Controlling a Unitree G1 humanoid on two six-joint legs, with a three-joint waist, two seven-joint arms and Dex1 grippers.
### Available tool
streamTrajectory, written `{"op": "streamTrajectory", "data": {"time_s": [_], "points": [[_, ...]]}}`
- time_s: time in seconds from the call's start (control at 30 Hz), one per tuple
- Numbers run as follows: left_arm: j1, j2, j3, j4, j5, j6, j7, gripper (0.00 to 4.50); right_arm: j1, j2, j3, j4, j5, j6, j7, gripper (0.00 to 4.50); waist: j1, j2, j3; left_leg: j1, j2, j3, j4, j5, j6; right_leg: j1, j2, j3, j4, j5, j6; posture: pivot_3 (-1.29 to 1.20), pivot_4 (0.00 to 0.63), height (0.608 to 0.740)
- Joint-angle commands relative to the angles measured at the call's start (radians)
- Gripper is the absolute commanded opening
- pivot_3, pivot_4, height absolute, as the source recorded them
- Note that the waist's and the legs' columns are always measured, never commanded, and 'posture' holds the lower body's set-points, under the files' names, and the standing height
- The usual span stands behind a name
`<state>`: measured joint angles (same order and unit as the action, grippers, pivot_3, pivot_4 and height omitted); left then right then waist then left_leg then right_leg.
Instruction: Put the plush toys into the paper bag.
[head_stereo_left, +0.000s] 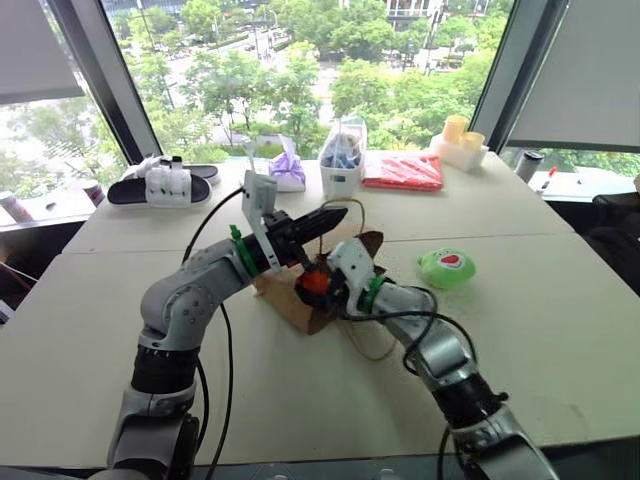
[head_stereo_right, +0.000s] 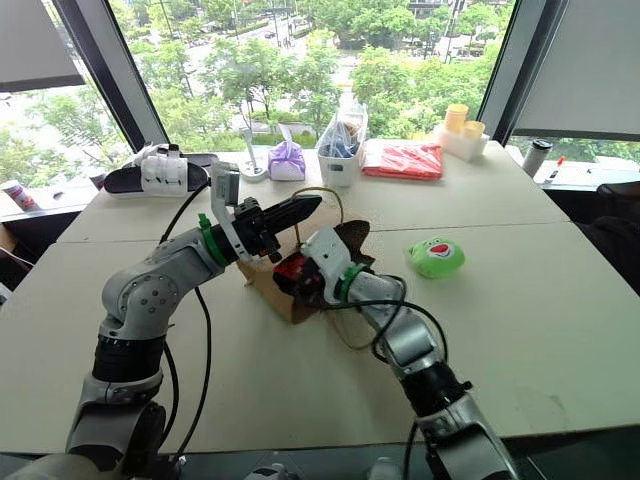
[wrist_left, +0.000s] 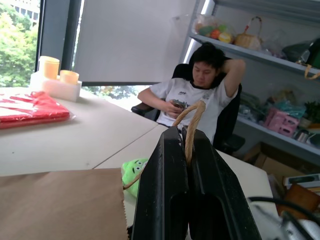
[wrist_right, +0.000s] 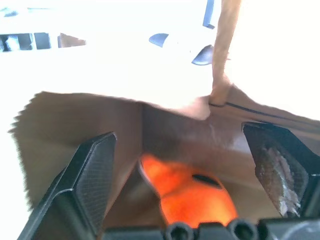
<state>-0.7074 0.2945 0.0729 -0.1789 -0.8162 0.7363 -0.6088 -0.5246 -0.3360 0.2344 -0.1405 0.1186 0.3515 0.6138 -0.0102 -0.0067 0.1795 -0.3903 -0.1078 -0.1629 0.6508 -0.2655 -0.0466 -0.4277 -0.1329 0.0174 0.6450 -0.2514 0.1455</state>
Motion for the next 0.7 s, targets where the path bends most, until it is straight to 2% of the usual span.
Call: {"op": "streamTrajectory", "data": {"time_s": [0.03, 0.1, 0.2, 0.33, 0.57, 0.7], "points": [[0.000, 0.010, 0.017, -0.027, -0.003, -0.019, -0.012, 0.00, 0.041, -0.118, -0.152, -0.228, 0.117, 0.142, 0.061, 4.47, -0.001, 0.000, 0.000, 0.000, 0.000, 0.000, 0.000, 0.000, 0.000, 0.000, 0.000, 0.000, 0.000, 0.000, 0.000, 0.00, 0.150, 0.740], [0.002, 0.014, 0.013, -0.027, -0.002, -0.022, -0.015, 0.00, 0.049, -0.169, -0.255, -0.256, 0.158, 0.195, 0.038, 4.47, -0.004, 0.000, 0.000, 0.000, 0.000, 0.000, 0.000, 0.000, 0.000, 0.000, 0.000, 0.000, 0.000, 0.000, 0.000, 0.00, 0.150, 0.740], [0.003, 0.013, 0.010, -0.026, -0.003, -0.022, -0.018, 0.00, 0.033, -0.207, -0.377, -0.159, 0.163, 0.214, -0.020, 4.47, -0.006, 0.000, 0.000, 0.001, 0.001, 0.001, -0.001, -0.001, 0.001, 0.000, 0.001, 0.000, 0.000, 0.000, 0.000, 0.00, 0.150, 0.740], [0.004, 0.008, 0.001, -0.026, 0.003, -0.027, -0.024, 0.00, 0.018, -0.260, -0.327, 0.059, 0.027, 0.090, -0.058, 4.47, -0.005, 0.000, 0.000, 0.001, 0.001, 0.004, -0.001, 0.000, 0.001, 0.001, 0.001, 0.000, 0.000, 0.000, -0.001, 0.00, 0.150, 0.740], [0.017, 0.004, -0.007, -0.042, 0.019, -0.040, -0.021, 0.00, -0.079, -0.180, -0.221, 0.527, -0.124, -0.141, -0.161, 4.47, -0.010, 0.000, 0.000, 0.002, 0.001, 0.007, -0.001, 0.000, 0.000, 0.000, 0.001, 0.002, 0.000, 0.000, -0.001, 0.00, 0.150, 0.740], [0.030, 0.008, 0.001, -0.064, 0.019, -0.039, -0.012, 0.00, -0.129, -0.194, -0.174, 0.684, -0.238, -0.195, -0.268, 4.47, -0.008, 0.000, 0.000, 0.002, 0.001, 0.008, -0.001, 0.000, 0.000, 0.000, 0.001, 0.002, 0.000, 0.000, -0.001, 0.00, 0.150, 0.740]]}}
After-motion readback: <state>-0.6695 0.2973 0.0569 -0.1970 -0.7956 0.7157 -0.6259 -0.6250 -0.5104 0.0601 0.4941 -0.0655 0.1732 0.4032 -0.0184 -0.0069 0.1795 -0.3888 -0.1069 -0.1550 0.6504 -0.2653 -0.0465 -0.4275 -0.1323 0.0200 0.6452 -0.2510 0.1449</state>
